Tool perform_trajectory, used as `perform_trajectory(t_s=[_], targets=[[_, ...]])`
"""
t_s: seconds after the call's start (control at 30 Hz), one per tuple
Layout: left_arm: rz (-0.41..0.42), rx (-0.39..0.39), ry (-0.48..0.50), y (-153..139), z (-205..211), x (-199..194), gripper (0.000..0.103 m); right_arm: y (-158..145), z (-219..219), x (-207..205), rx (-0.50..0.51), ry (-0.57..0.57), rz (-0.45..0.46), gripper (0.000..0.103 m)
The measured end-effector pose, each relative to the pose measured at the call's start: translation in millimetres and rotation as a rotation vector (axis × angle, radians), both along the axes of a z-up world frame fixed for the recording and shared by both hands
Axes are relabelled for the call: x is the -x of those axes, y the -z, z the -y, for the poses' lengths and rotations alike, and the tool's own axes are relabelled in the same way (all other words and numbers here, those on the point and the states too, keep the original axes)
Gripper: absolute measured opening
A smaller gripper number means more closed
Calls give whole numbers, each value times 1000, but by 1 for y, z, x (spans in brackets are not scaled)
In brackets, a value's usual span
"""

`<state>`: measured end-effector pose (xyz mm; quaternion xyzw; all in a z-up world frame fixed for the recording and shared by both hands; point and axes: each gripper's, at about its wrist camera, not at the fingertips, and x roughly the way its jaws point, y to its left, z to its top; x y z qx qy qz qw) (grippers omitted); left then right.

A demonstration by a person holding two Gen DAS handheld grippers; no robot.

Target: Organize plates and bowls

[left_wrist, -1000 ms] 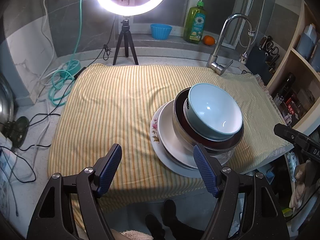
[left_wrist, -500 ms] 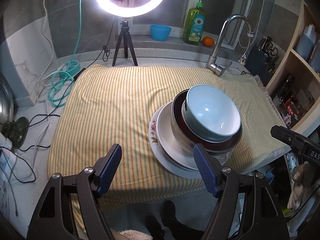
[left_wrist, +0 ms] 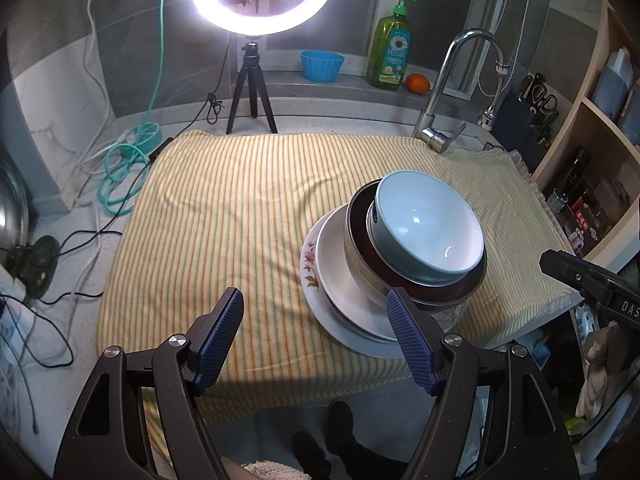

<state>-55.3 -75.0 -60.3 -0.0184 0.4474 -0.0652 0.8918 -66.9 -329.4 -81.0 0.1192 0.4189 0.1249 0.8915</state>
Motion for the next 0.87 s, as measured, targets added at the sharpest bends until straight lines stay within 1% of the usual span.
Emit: perform_trajectory(t_s=[0.6,0.87], targets=[[-7,0,-2,1,-5,-4,74,6,-8,-8,7,-13,-17,87],[6,-1,-7,1,-6,-6,74,11,-9,-12,10,-18,-31,87]])
